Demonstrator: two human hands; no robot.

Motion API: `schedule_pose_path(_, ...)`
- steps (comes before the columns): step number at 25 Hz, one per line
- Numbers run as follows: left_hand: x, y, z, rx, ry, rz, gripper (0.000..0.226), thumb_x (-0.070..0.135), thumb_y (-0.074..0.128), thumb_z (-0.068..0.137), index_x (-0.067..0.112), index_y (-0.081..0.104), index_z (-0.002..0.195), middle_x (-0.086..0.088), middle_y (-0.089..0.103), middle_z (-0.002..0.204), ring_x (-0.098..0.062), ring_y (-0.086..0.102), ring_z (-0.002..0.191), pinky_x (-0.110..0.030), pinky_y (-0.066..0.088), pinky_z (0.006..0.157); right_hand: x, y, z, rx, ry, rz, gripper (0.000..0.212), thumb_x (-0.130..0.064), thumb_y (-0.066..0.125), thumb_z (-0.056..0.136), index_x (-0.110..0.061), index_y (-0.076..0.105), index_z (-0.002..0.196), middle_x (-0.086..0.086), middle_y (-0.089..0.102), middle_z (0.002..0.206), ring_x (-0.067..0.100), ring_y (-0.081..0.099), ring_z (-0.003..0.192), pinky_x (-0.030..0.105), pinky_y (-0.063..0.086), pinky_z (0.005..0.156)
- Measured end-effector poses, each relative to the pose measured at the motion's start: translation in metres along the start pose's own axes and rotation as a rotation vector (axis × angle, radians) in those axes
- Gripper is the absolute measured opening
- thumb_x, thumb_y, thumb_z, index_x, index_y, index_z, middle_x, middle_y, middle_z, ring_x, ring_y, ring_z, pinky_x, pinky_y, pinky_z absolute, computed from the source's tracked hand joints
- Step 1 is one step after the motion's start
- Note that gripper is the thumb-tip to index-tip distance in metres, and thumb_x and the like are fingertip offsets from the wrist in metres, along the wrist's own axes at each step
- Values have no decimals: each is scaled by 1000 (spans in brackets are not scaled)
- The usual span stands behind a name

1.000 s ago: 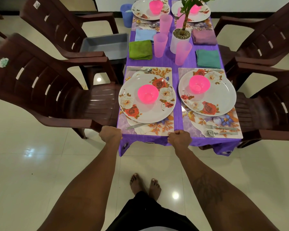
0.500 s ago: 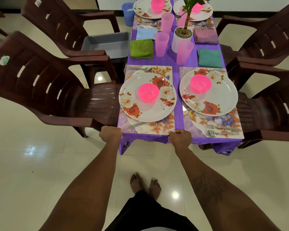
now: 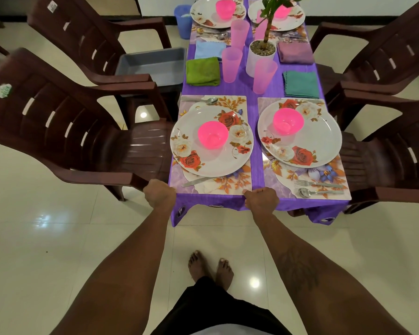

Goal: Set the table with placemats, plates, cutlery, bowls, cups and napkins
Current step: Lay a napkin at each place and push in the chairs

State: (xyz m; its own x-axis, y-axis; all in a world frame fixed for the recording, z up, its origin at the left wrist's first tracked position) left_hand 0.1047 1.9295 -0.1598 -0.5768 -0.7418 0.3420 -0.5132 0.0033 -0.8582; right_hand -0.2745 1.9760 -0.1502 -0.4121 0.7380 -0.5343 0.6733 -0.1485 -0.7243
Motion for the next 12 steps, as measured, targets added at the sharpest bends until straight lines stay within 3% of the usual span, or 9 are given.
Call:
schedule_pose_path(2,7,-2,-2,16,57,35,33,21,85,83,2,73,107,-15,73,101,-28,72,94,-35,58,76,-5,-5,-1,20,-32,-33,54,-37,84,83,-2,65,119,12,69,112,31,68,107,32,51,80)
schedule_pose_path(5,19,-10,-19,86,152,82,18,17,75,91,2,72,102,-15,73,97,-29,72,90,-37,58,74,-27,-9,-6,58,-240,-51,39,-23,83,83,-3,66,114,11,72,107,28,69,102,29,48,79)
schedule_pose_path(9,55,-1,-41,110,602,276,15,22,71,95,14,77,105,-5,74,95,-20,66,93,-32,55,81,-57,2,-22,-14,-539,-62,30,-21,73,93,-7,71,119,10,72,113,26,69,103,36,55,95)
schedule_pose_path(12,73,18,-49,36,819,308,25,30,69,96,15,78,114,-2,76,104,-19,65,101,-34,53,92,-68,21,-35,-124,-701,-140,23,-13,71,93,-9,73,115,7,72,114,23,67,105,25,47,89)
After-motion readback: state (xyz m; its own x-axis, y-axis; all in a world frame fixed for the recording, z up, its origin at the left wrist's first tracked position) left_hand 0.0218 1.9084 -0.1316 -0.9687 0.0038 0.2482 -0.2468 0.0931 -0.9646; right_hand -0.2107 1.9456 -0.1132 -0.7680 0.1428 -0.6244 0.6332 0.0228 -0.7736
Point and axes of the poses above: each hand's wrist, its own z-axis towards the middle knuckle, its own y-axis out of the palm, x = y × z, the point moved 8 cm from there along z, towards the middle knuckle
